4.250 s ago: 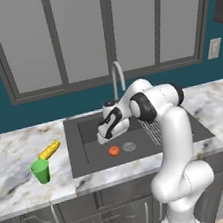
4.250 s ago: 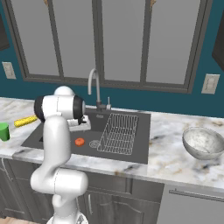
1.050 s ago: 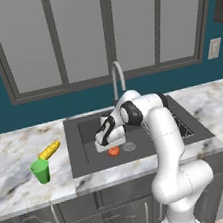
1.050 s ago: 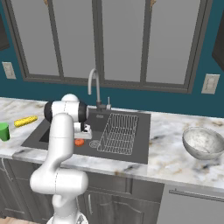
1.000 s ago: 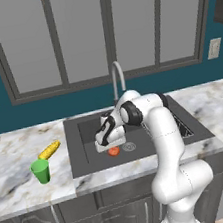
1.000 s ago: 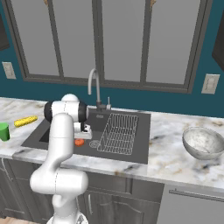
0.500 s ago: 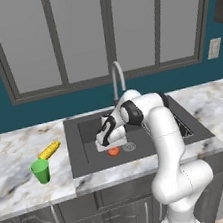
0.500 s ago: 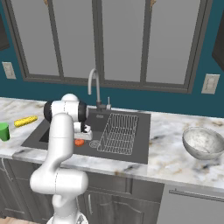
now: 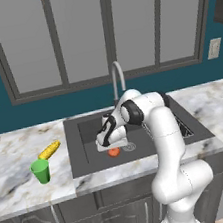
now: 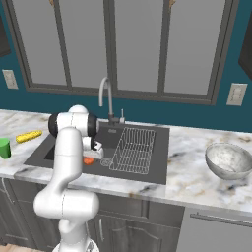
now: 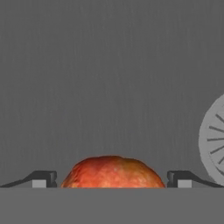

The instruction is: Remove the squash and corn from the sink. Then move the bowl and cup from the counter to the sink for washing.

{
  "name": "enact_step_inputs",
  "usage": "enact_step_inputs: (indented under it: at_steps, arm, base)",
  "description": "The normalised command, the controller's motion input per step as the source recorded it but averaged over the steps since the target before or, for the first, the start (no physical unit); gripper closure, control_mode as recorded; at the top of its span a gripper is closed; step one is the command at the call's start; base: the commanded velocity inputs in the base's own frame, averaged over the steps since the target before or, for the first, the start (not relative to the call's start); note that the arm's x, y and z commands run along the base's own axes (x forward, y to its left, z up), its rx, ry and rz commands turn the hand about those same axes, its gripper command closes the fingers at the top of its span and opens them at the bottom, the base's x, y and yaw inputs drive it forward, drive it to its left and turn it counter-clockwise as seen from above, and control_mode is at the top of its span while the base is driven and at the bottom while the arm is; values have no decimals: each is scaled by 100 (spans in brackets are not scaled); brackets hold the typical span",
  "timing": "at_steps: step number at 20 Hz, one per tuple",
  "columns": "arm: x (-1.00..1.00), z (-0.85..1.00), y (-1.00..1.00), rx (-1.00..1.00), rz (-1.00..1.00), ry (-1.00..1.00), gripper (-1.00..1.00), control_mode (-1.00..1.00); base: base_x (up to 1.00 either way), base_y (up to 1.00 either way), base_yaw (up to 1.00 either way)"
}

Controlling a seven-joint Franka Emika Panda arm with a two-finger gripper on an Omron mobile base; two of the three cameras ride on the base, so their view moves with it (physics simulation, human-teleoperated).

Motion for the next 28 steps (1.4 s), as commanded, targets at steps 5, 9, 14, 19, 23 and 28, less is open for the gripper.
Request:
enact_step_inputs:
  at_steps: [5,9,14,19,23,28]
  arm:
    - [-9,0,0,0,-10,0,-100,-100]
    - [-10,-3,0,-4,-9,0,-100,-100]
    - [-12,-2,1,-2,-6,0,-100,-100]
    - [-11,0,6,0,-4,0,-100,-100]
    - [-13,0,5,0,-1,0,-100,-100]
    - [-13,0,7,0,-1,0,-100,-100]
  base:
    - [0,0,0]
    - [0,0,0]
    - [0,0,0]
    - [0,0,0]
    - [0,0,0]
    - [0,0,0]
